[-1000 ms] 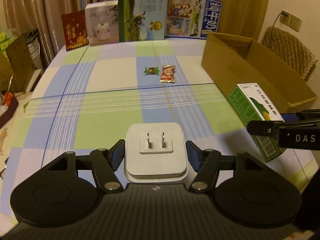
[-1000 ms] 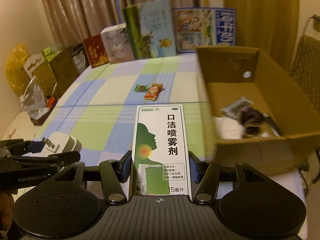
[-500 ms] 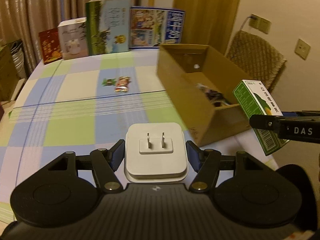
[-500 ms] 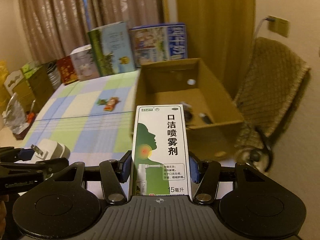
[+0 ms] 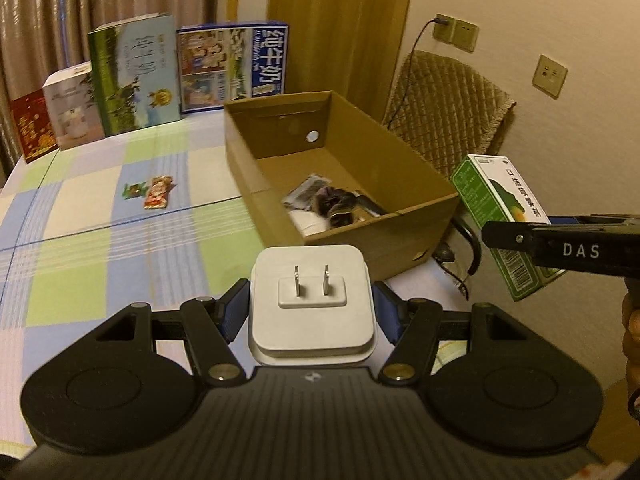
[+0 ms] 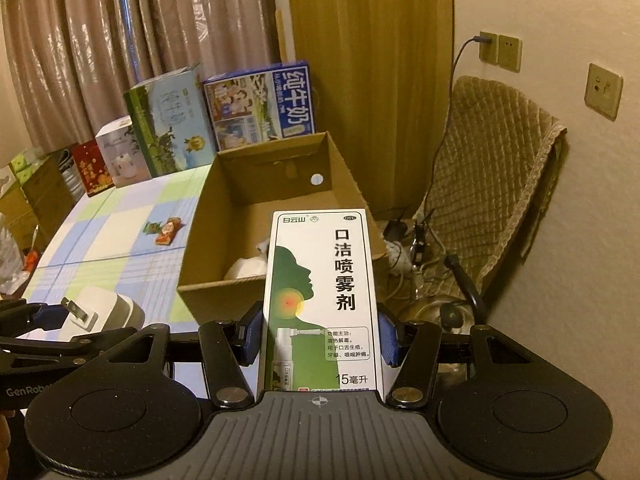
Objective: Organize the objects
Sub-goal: 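Carry the plug adapter and spray box over the cardboard box, then lower the plug adapter into the box and open the left tool while the right tool holds the spray box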
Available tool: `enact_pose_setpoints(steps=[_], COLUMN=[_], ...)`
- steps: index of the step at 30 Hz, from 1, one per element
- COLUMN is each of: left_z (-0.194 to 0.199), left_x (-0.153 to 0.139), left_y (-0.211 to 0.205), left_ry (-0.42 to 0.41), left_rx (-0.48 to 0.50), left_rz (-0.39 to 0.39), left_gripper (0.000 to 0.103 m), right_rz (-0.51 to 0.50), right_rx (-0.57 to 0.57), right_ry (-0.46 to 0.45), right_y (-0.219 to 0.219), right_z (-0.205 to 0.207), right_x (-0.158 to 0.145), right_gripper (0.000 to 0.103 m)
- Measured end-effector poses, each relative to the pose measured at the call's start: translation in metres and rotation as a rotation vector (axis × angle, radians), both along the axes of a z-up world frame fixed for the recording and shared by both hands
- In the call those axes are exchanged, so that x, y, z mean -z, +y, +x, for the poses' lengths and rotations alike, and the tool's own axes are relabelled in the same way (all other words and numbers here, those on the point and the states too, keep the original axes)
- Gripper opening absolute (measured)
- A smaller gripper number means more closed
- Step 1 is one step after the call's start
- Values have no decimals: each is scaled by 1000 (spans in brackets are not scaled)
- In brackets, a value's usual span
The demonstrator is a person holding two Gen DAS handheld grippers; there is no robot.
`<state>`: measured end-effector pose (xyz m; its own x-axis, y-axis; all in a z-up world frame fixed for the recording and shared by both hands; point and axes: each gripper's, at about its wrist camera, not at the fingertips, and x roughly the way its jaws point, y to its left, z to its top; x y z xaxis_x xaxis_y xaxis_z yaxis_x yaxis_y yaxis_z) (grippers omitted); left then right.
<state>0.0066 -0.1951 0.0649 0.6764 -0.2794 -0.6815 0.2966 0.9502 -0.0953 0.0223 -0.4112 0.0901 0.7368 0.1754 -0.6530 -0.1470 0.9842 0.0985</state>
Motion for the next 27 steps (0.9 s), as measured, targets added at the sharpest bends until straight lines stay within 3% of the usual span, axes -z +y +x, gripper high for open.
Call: enact_pose_setpoints(steps=[11, 27], left_z=[10, 39], left_x=[-7, -16], left_y=[-25, -27], left_ry=[-13, -18], left_rx=[28, 28], left_rz=[7, -10], left_gripper=[60, 60], right_rz=[2, -13], right_rx=[3, -15], right_ry=[3, 5], right_y=[-7, 0], right_z=[9, 42], right_x=[1, -7], right_gripper=[53, 53])
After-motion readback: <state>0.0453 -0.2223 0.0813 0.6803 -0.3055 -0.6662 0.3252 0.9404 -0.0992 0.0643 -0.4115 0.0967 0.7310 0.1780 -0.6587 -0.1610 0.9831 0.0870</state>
